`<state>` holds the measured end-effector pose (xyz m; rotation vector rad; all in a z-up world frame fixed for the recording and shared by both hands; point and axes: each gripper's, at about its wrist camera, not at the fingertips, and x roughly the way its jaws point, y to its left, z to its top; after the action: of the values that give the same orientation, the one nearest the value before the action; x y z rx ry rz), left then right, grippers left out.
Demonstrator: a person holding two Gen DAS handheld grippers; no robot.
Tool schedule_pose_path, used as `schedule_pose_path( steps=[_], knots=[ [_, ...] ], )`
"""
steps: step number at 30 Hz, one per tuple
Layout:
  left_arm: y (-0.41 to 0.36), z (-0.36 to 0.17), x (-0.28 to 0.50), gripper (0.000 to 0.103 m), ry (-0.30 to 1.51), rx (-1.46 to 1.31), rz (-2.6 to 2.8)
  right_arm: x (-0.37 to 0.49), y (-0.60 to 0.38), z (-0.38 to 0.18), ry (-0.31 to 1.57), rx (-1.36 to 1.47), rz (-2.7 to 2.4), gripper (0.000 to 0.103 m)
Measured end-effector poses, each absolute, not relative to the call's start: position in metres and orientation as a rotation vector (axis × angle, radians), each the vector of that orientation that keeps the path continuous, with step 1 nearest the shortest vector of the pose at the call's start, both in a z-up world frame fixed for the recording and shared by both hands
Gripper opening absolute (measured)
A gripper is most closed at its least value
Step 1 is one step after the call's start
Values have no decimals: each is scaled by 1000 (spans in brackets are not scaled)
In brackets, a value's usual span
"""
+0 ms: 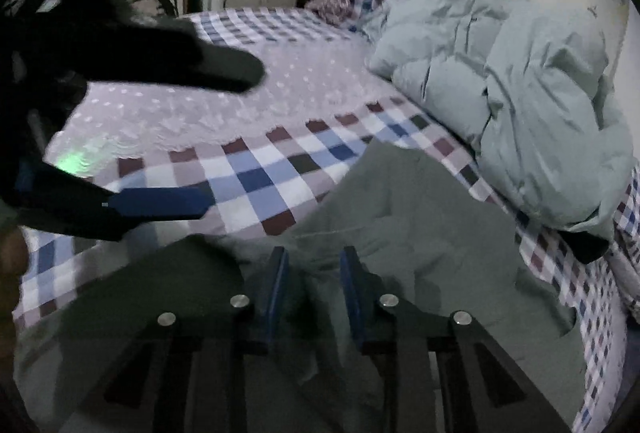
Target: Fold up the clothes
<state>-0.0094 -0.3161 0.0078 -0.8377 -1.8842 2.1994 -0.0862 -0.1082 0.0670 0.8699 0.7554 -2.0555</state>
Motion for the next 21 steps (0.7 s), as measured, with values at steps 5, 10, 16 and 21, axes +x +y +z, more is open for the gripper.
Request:
schedule_pose_path(
  steps=[5,10,16,21],
  knots=[
    [-323,7,-6,87,-1910,-830,2182,-98,-115,56,773,923,-2088,3],
    [-328,7,-2,87,-1930,-813,2172,-106,-90,91,565,935,-2137,2],
    [-332,9,0,87,-1950,-779,2146,-124,-42,155,281,894,-2205,2],
    [-324,14,-6,87,-1897,-770,2090,-117,-29,199,278,782,-2277,2]
  ],
)
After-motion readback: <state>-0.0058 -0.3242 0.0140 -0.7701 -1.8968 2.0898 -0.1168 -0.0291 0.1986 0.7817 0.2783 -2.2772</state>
